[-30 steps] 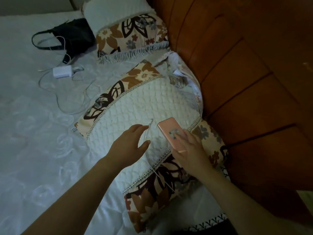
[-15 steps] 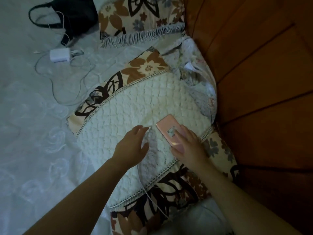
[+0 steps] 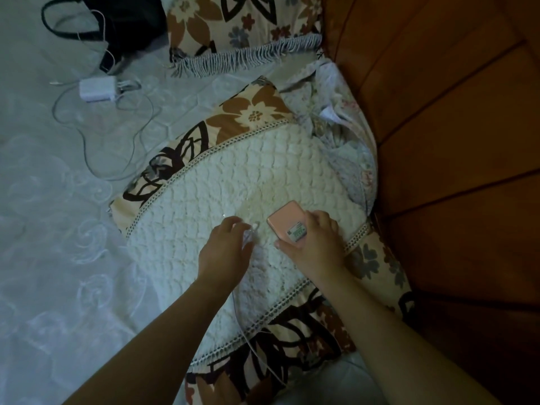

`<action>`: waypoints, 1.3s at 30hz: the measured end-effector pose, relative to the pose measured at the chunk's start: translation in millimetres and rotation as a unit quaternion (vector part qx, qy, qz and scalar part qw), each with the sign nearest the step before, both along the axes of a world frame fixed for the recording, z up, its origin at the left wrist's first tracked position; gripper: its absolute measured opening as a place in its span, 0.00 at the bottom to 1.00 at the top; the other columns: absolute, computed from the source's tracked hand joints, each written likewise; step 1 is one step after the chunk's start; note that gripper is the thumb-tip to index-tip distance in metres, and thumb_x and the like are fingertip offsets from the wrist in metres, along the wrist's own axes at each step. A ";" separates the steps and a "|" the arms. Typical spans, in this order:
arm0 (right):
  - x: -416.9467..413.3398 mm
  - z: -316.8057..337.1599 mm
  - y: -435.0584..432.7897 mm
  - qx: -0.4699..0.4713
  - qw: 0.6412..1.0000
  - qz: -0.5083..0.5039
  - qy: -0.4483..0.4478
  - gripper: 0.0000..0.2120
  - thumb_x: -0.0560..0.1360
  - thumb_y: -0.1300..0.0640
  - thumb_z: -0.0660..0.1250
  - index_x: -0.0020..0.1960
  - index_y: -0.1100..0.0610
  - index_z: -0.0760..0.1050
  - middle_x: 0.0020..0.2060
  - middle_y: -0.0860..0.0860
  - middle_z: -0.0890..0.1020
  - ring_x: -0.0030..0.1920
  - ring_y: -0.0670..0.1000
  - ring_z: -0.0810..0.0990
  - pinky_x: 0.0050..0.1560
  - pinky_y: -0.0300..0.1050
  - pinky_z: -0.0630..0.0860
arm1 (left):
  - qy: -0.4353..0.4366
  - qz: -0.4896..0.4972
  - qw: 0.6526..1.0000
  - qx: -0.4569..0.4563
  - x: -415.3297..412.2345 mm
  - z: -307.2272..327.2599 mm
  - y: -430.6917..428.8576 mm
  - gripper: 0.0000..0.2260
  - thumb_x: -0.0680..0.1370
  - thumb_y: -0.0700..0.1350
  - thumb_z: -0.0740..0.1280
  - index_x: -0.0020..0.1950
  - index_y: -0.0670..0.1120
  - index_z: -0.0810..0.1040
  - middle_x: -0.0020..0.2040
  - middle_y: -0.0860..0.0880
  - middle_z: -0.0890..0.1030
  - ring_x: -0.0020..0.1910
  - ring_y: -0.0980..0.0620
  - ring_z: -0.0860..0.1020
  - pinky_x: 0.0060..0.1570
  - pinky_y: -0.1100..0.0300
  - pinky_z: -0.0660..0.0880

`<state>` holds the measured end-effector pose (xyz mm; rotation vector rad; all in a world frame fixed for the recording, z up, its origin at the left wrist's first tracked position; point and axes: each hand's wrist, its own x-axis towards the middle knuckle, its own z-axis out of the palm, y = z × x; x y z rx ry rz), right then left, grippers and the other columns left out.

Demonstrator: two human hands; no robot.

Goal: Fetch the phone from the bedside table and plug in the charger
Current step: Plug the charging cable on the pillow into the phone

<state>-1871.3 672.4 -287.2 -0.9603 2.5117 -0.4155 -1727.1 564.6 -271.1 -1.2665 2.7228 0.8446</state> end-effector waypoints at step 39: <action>62.0 98.0 105.4 -0.256 0.957 0.059 -0.128 0.43 0.62 0.52 0.77 0.70 0.41 0.59 0.59 0.35 0.62 0.59 0.34 0.64 0.55 0.21 0.61 | 0.210 -0.052 0.974 0.062 60.3 124.9 48.1 0.07 0.71 0.52 0.71 0.48 0.56 0.80 0.40 0.58 0.80 0.34 0.59 0.78 0.37 0.58 0.77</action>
